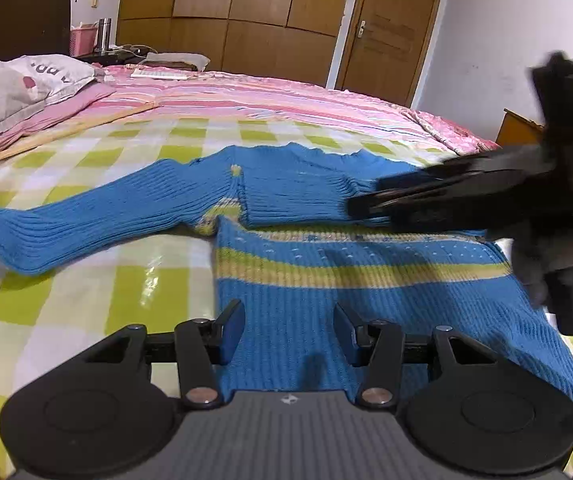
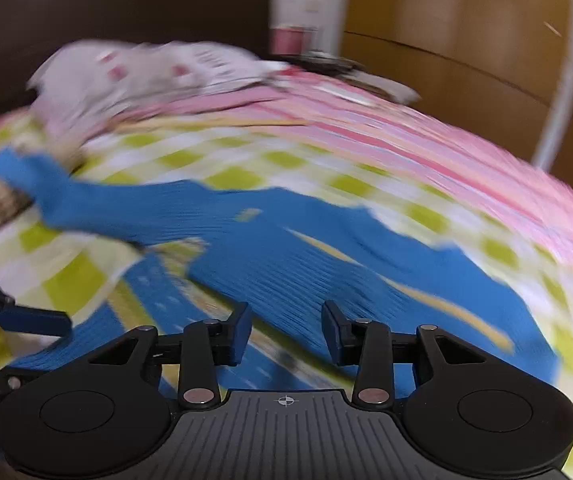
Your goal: Fold small clothes
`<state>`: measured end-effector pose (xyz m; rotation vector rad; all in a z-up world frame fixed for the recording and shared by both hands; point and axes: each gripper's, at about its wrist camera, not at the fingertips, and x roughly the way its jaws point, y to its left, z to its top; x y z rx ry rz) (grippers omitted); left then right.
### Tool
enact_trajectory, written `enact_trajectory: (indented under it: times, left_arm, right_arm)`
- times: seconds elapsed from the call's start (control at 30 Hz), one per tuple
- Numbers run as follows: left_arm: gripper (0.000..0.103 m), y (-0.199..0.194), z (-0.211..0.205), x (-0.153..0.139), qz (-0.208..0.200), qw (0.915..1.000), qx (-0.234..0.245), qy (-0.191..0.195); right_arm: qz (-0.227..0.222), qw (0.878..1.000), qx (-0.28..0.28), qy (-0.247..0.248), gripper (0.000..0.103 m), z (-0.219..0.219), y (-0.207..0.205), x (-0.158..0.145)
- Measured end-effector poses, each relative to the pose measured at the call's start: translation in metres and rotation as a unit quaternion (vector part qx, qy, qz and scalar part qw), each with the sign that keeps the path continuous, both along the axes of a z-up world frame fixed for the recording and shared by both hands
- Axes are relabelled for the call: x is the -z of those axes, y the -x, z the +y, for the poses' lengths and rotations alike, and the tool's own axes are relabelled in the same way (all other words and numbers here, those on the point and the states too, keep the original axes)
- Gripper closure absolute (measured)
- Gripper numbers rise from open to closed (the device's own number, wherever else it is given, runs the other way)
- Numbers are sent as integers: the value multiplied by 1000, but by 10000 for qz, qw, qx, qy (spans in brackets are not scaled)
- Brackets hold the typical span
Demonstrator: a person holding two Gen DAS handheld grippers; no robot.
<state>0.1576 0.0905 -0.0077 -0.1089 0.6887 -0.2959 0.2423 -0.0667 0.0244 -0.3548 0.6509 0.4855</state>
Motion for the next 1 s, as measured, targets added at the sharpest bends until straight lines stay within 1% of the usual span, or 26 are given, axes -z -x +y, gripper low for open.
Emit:
enact_trajectory:
  times: [0.07, 0.1, 0.17, 0.23, 0.27, 0.3, 0.33, 0.47, 0.53, 0.57, 0.6, 0.67, 0.7, 0.73, 0.8, 0.9, 0.97, 1.0]
  left_arm:
    - [49, 0, 2, 1, -26, 10000, 24, -34]
    - [49, 0, 2, 1, -44, 10000, 48, -48]
    - [49, 1, 3, 1, -76, 9999, 88, -58]
    - [49, 1, 3, 0, -101, 9998, 120, -84]
    - [49, 2, 2, 0, -118, 9998, 129, -103]
    - [49, 3, 3, 0, -133, 9998, 130, -116]
    - [49, 3, 3, -1, -143, 9997, 125, -120]
    - [49, 4, 5, -3, -159, 9998, 91, -64]
    - [49, 4, 6, -4, -179, 9998, 78, -65]
    - [49, 4, 6, -4, -184, 9998, 78, -63]
    - [49, 4, 6, -5, -188, 9998, 80, -59]
    - [49, 5, 5, -5, -188, 9998, 87, -59]
    - [49, 5, 5, -5, -189, 9998, 93, -58]
    - [49, 5, 5, -5, -194, 9997, 100, -58]
    - [49, 5, 5, -6, -215, 9997, 112, -48]
    - [49, 6, 5, -6, -242, 9996, 118, -35]
    - [49, 5, 6, -6, -230, 9997, 102, -23]
    - [49, 5, 6, -5, -221, 9997, 92, -17]
  right_arm:
    - [-74, 9990, -305, 331, 61, 23, -4, 10]
    - [-108, 9980, -384, 483, 59, 32, -5, 15]
    - [-219, 9957, -422, 796, 59, 45, -11, 25]
    - [-212, 9956, -309, 855, 67, 50, -20, 30]
    - [-169, 9968, -193, 763, 74, 48, -23, 29]
    - [-110, 9979, -93, 627, 90, 45, -25, 28]
    - [-18, 9990, 17, 449, 93, 43, -29, 25]
    - [-32, 9989, 446, -155, 93, 39, -38, 9]
    - [3, 9959, 688, -584, 93, 37, -42, 0]
    - [11, 9946, 749, -723, 93, 37, -44, -2]
    - [45, 9944, 747, -752, 93, 40, -44, -3]
    - [219, 9967, 563, -542, 92, 49, -44, 6]
    - [319, 9977, 469, -379, 91, 53, -44, 11]
    - [377, 9981, 408, -248, 87, 55, -41, 17]
    - [462, 9983, 328, -170, 85, 52, -35, 22]
    - [467, 9966, 446, -506, 74, 29, -25, 10]
    - [336, 9952, 581, -714, 73, 8, -20, 1]
    - [268, 9946, 683, -734, 73, -1, -19, -2]
